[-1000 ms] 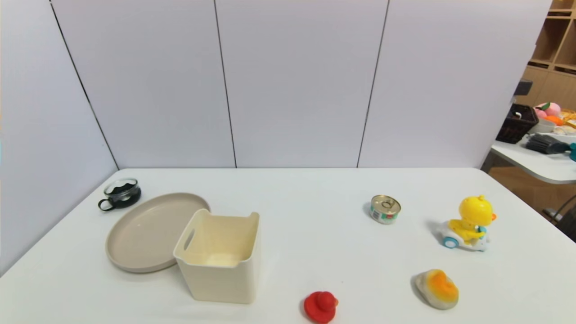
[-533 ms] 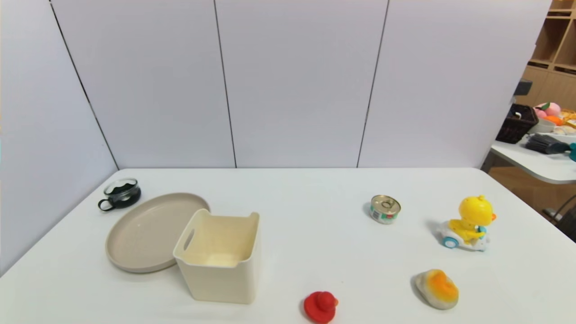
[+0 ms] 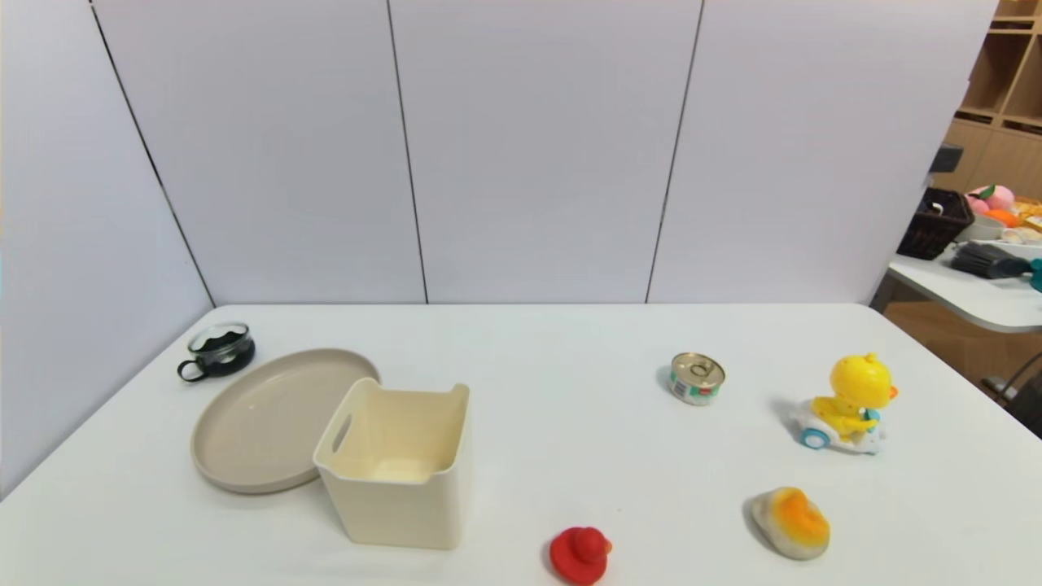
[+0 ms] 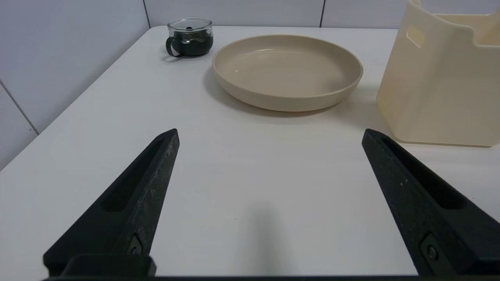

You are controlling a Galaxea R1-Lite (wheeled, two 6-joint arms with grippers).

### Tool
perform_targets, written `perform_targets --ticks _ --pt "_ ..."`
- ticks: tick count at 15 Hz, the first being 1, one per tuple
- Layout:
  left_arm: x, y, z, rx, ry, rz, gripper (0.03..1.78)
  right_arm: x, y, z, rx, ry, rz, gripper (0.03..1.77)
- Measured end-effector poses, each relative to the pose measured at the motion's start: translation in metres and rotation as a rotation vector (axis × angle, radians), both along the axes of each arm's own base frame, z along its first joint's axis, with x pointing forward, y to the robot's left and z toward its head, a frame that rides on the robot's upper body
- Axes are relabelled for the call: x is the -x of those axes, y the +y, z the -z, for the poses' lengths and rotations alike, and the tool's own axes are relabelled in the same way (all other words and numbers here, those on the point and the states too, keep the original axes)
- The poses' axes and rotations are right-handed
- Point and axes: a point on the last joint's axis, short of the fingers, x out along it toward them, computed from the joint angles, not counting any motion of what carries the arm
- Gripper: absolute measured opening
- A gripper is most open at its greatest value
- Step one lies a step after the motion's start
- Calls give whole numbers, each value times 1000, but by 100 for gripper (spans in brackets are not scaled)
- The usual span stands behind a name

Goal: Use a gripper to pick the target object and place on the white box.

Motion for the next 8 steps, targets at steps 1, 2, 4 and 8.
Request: perform_targets --ticks 1,2,4,8 --pt "0 0 0 0 0 0 169 0 0 0 0 1 3 169" --pt "0 0 0 0 0 0 169 0 0 0 -1 0 3 169" --pt "0 0 0 0 0 0 169 0 0 0 0 0 4 169" --pt "0 0 0 0 0 0 169 0 0 0 -1 0 6 169"
